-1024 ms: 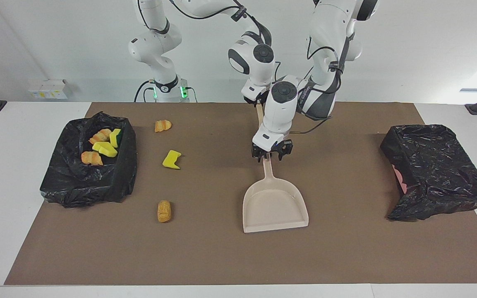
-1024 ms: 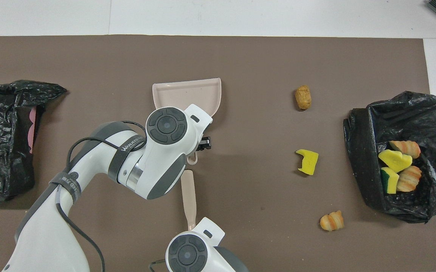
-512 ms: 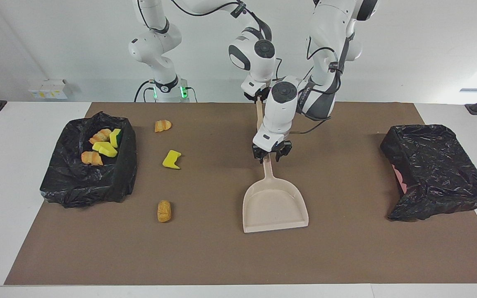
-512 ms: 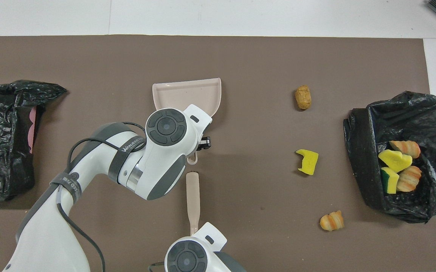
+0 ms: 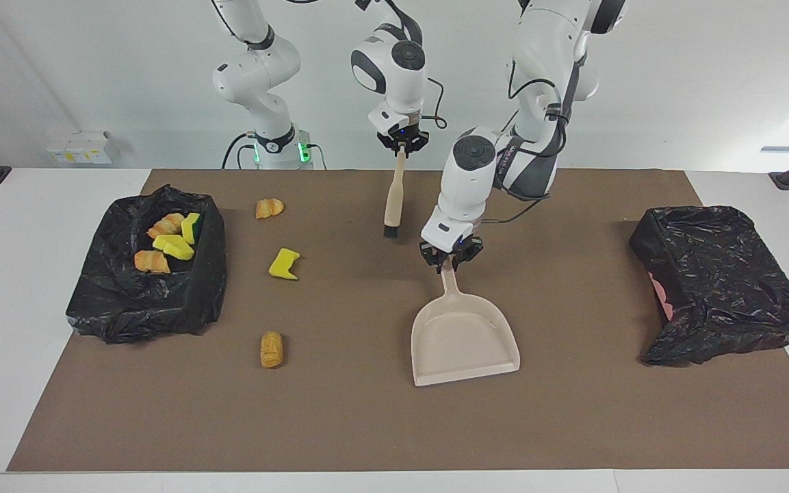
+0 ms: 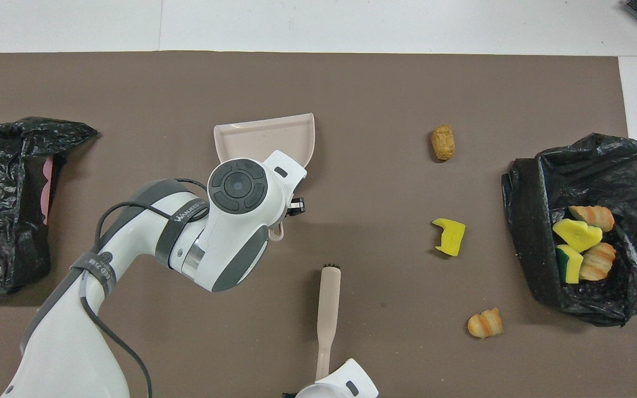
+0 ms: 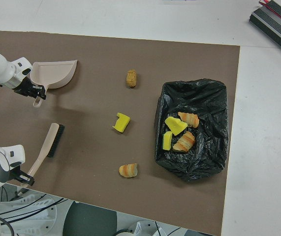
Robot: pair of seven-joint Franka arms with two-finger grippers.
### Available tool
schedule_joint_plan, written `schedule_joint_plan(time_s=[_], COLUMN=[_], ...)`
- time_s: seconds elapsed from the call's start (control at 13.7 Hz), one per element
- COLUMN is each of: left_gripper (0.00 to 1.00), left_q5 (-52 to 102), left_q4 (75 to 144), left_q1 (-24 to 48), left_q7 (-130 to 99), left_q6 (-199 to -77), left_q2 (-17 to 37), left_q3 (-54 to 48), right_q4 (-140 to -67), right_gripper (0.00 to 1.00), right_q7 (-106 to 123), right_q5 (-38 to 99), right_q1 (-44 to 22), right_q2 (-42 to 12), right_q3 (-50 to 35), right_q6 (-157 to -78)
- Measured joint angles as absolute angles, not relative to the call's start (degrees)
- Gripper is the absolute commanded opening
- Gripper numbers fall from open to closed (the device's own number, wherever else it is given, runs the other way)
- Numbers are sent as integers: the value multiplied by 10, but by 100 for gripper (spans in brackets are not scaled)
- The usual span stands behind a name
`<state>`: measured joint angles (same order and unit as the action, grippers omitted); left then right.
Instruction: Sweep and dump trash in bin
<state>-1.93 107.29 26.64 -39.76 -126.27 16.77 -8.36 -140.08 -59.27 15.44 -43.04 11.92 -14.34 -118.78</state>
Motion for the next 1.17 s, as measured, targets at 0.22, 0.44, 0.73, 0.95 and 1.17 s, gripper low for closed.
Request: schedule_joint_plan(time_s=[0.22,0.44,0.73,0.95,1.17], left_gripper=[0,0,0,0,0], left_q5=[-21,-22,-23,-23,-89], left_q4=[1073,1073,1072,1072,1073], left_q1=[256,223,180,166,164], left_q7=[-362,-226,-3,71,91], left_q6=[-1263,-1258,-1196,-1180,-1178], left_q2=[168,166,147,141,141], left_q3=[-78,-74,-72,-69,-72], right_q4=[-1414,-1417,-1423,-1438,-1463], right_gripper=[0,0,0,0,0], right_q7=[-606,-609,-687,-698,-698], right_q5=[154,154,135,121,115], right_q1=[-387,-312,-283,-237,-203], right_q2=[156,183,187,193,206], right_q3=[-140,-136,-135,-135,-135], right_q6=[-1129,-1053,-980,-944,-908])
